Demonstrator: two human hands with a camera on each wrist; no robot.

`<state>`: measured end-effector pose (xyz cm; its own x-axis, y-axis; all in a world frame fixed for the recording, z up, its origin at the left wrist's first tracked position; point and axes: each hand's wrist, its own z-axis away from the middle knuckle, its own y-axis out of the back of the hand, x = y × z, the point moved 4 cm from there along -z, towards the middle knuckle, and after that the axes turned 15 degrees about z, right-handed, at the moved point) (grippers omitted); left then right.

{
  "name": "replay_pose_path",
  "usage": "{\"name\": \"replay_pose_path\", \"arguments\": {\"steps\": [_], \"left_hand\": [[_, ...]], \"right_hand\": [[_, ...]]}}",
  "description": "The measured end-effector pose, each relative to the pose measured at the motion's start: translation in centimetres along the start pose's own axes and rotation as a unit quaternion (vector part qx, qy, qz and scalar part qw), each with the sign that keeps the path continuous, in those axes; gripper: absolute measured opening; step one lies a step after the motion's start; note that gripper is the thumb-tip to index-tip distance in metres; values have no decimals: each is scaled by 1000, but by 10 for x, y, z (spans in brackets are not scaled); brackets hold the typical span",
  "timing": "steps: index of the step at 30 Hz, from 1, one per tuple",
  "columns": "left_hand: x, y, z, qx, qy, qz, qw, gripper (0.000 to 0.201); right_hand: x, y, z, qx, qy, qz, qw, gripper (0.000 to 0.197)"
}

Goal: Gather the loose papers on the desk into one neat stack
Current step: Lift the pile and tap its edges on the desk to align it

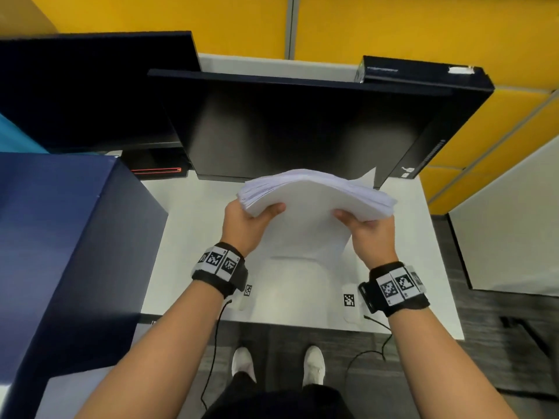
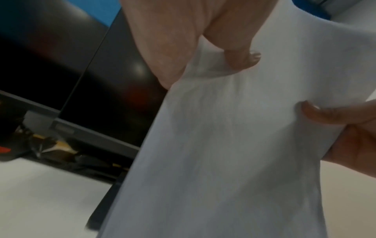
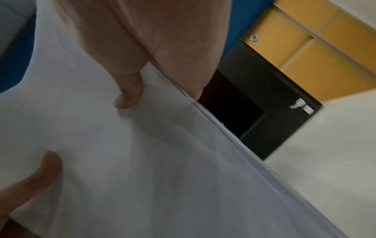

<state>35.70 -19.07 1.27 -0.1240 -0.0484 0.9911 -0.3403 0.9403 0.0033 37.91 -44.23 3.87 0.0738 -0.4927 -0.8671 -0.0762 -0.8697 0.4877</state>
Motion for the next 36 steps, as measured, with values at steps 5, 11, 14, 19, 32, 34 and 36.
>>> {"name": "replay_pose_path", "arguments": {"steps": [5,11,14,19,32,34,36], "left_hand": [[-13,-7,9,-21,51,11,998,41],[-12,-24,19,10,78,59,995,65],[11,-34,22,48,33,123,991,57],[30,-43,16,157,75,172,970,35],[21,-38,-3,21,21,19,999,36],[37,-42,-15,-17,-21,-13,1000,24],[58,-51,-26,-78,-77,-70,991,21]], "right_hand": [[18,6,5,20,-13,1,1000,31],[34,2,9,7,-63,-34,997,59],[16,10,10,40,-54,-88,994,64],[-12,12,0,136,-111,-84,981,52],[-20,37,-21,108,-59,15,992,25],[-25,54,-23,50,-10,99,994,31],[-36,67,-26,-11,52,221,974,49]]}}
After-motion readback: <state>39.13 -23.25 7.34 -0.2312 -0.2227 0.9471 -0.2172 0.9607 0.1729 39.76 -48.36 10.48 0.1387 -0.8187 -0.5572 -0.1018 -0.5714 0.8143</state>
